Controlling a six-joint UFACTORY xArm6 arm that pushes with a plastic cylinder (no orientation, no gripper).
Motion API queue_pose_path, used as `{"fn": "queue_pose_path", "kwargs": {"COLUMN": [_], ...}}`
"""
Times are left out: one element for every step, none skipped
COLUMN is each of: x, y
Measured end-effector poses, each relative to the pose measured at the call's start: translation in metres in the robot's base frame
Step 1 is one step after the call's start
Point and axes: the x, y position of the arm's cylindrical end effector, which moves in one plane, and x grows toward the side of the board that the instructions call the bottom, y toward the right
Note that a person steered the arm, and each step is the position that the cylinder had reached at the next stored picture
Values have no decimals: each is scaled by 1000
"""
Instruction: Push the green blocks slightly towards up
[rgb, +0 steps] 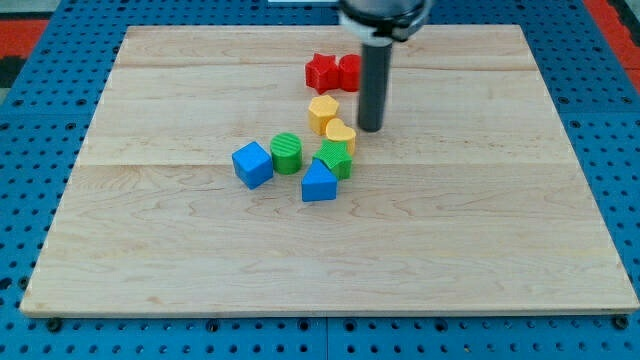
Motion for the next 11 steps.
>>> {"fn": "queue_pose_path", "kwargs": {"x": [-29,-15,26,-3,-1,78,113,106,100,108,90], "y": [-19,-67,-55,-53,16,34,-30,-82,-135,-112,-112]}}
